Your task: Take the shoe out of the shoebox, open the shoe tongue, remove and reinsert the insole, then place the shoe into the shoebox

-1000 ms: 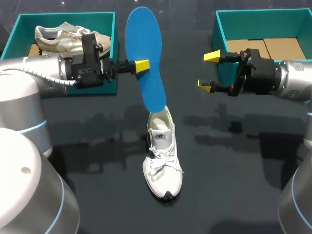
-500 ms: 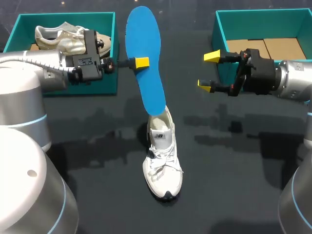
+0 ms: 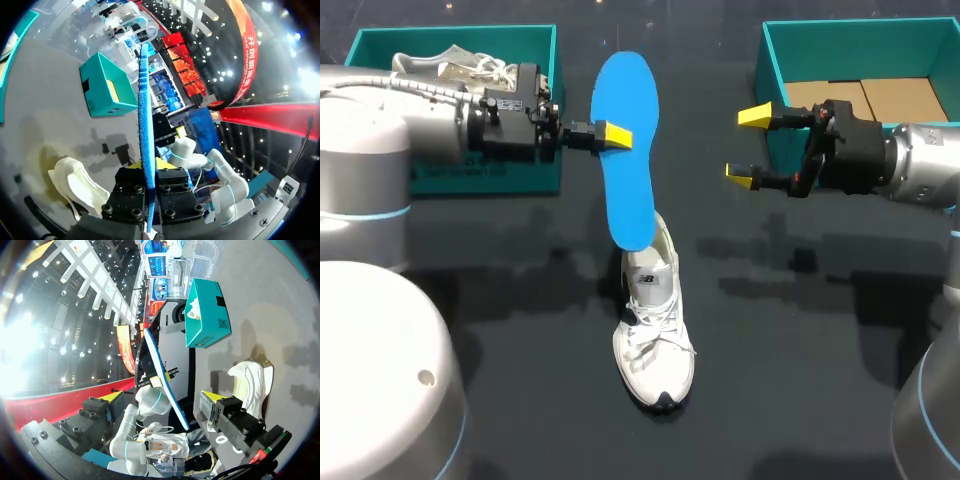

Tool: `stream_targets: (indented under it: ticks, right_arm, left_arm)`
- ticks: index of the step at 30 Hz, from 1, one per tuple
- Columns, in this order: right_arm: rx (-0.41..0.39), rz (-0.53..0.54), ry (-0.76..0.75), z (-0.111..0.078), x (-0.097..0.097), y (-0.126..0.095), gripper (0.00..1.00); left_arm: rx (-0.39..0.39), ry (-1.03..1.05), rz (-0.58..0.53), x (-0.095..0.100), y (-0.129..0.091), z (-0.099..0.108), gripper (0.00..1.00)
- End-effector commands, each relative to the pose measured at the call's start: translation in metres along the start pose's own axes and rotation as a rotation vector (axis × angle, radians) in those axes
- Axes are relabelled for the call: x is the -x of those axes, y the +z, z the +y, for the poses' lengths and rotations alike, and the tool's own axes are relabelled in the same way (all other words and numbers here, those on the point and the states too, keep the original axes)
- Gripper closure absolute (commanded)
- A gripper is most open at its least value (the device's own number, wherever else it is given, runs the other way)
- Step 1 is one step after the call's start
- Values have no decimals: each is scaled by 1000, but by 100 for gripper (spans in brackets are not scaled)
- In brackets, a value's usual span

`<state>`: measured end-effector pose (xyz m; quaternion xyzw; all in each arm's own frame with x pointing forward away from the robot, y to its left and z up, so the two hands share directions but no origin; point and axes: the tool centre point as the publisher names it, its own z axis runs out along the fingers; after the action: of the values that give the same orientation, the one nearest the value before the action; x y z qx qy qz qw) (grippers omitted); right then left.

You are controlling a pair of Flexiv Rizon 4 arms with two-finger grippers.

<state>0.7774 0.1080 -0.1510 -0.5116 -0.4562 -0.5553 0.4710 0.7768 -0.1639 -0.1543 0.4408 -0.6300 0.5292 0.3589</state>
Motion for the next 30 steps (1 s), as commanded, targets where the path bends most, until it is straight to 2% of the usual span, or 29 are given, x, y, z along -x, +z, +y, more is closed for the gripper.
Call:
stream_targets:
  ticks: [1,6,20,30]
  right_arm:
    - [2,0,0,-1,0,0,0]
    - [2,0,0,-1,0,0,0]
    - [2,0,0,-1,0,0,0]
    - [-8,-198,11,-3,-19,-6,0]
  left_arm:
    - [78,-25,0,7,5,-1,100]
    - [75,-87,9,10,9,1,100]
    - [-5,-278,16,22,21,-3,100]
    - [-48,-329,26,29,27,-8,100]
